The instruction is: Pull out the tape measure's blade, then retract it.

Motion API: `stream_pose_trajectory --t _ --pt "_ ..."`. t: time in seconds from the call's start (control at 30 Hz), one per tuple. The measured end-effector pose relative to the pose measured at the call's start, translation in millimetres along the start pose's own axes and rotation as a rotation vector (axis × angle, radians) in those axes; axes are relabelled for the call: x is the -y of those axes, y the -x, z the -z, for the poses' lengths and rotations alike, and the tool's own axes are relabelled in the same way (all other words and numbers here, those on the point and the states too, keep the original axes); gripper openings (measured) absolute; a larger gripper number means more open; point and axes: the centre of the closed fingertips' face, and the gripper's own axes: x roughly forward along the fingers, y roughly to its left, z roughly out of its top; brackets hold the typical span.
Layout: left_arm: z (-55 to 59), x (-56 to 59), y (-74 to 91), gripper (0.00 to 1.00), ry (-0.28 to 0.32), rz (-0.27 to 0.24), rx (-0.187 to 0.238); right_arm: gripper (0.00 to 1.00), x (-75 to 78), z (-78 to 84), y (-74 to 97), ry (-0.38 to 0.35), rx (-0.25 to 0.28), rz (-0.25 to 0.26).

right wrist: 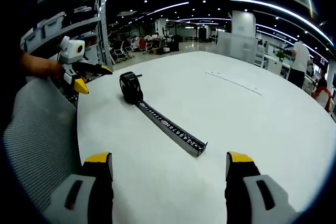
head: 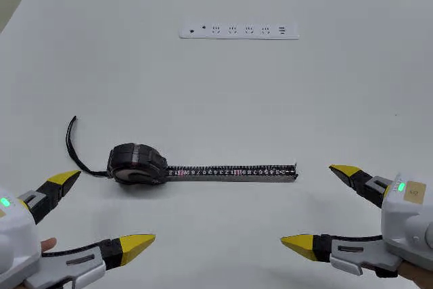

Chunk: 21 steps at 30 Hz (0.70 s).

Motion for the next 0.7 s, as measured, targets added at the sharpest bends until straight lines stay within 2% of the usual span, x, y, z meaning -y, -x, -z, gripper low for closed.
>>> stream_pose_trajectory --t 0.1,0.23,0.43,0.57,0.7 --pt "0.0 1.9 -1.9 1.0 0.006 -0.018 -0.004 0.92 -2.2 -0.9 -2.0 -0.026 0.001 0.03" --pt "-5.5 3.2 -3.2 1.0 0.022 -0.036 0.013 0.93 -8.7 -4.0 -3.9 -0.055 0.008 0.041" --pt "-7.2 0.5 -4.8 1.0 0.04 -0.079 0.004 0.93 -19.8 -12.7 -5.3 -0.073 0.018 0.078" --pt "-9.1 2.7 -3.7 1.0 0.054 -0.101 0.007 0.93 -23.6 -14.2 -6.4 -0.079 0.012 0.095" --pt "-7.0 4.3 -4.1 1.0 0.109 -0.139 -0.006 0.92 -28.6 -16.3 -8.4 -0.101 0.014 0.096"
